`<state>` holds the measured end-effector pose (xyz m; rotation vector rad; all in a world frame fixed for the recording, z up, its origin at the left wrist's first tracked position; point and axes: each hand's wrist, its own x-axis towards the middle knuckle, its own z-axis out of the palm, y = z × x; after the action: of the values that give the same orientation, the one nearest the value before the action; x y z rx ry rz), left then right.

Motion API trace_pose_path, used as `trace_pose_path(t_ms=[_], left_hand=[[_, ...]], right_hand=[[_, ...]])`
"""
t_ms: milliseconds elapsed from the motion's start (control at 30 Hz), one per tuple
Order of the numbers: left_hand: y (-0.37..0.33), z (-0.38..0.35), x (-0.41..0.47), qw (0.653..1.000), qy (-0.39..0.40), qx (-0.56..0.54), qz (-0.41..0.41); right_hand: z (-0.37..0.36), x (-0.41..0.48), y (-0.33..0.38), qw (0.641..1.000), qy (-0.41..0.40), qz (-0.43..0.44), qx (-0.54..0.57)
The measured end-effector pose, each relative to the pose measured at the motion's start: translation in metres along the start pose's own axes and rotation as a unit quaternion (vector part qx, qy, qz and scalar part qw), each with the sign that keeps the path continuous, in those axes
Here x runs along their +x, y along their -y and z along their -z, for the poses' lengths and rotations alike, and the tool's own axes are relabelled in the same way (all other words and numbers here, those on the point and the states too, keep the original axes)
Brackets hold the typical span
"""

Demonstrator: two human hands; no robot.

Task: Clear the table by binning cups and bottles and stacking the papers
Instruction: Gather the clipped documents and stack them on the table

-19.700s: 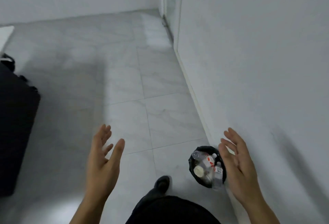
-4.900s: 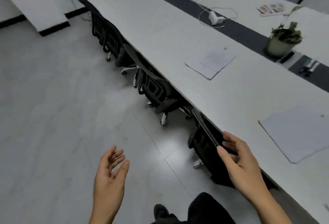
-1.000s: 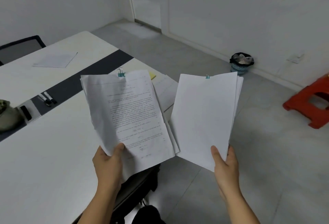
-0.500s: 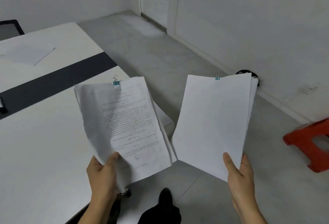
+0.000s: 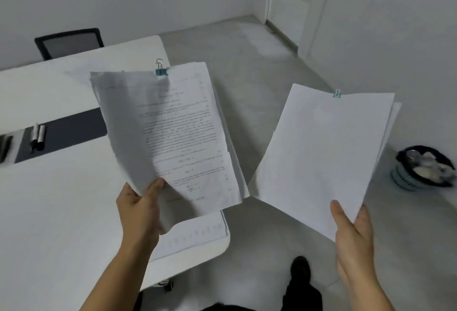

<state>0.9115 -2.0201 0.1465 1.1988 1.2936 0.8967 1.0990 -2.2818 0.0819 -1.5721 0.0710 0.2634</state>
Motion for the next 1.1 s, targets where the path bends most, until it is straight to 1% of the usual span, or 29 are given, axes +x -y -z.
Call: trace_pose_path(t_ms=[133, 233, 333, 467, 567, 633, 767, 867, 900, 1033, 1100], left_hand=[[0.004, -0.023, -0.023, 0.986, -0.145, -0.042, 0.069], [0.008, -0.037, -0.042, 0.964, -0.234, -0.083, 0.096], [0.03, -0.046, -0.061, 0.925, -0.334, -0.123, 0.132], [0.064, -0.059, -0.08, 0.87, -0.426, -0.19, 0.159], [0.093, -0.075, -0.072, 0.835, -0.459, -0.241, 0.183], [0.113, -0.084, -0.059, 0.82, -0.461, -0.273, 0.203], [0.148, -0.097, -0.027, 0.806, -0.461, -0.289, 0.232], [0.171, -0.101, 0.003, 0.815, -0.452, -0.274, 0.237], [0.176, -0.101, 0.009, 0.812, -0.452, -0.272, 0.251], [0.193, -0.103, 0.014, 0.778, -0.481, -0.283, 0.29], [0.196, -0.105, 0.014, 0.772, -0.49, -0.256, 0.313]], right_hand=[[-0.026, 0.089, 0.0, 0.991, 0.126, -0.052, -0.011], [-0.056, 0.14, 0.018, 0.974, 0.216, -0.051, -0.046], [-0.089, 0.179, 0.034, 0.952, 0.293, -0.036, -0.08], [-0.13, 0.211, 0.033, 0.919, 0.367, -0.029, -0.138], [-0.161, 0.221, 0.028, 0.896, 0.406, -0.028, -0.18], [-0.177, 0.223, 0.026, 0.882, 0.426, -0.023, -0.2], [-0.204, 0.232, 0.022, 0.862, 0.444, -0.031, -0.241], [-0.231, 0.234, 0.022, 0.846, 0.464, -0.035, -0.259], [-0.239, 0.233, 0.021, 0.838, 0.473, -0.035, -0.27], [-0.263, 0.226, 0.012, 0.798, 0.519, -0.046, -0.301], [-0.277, 0.221, 0.007, 0.774, 0.549, -0.049, -0.311]])
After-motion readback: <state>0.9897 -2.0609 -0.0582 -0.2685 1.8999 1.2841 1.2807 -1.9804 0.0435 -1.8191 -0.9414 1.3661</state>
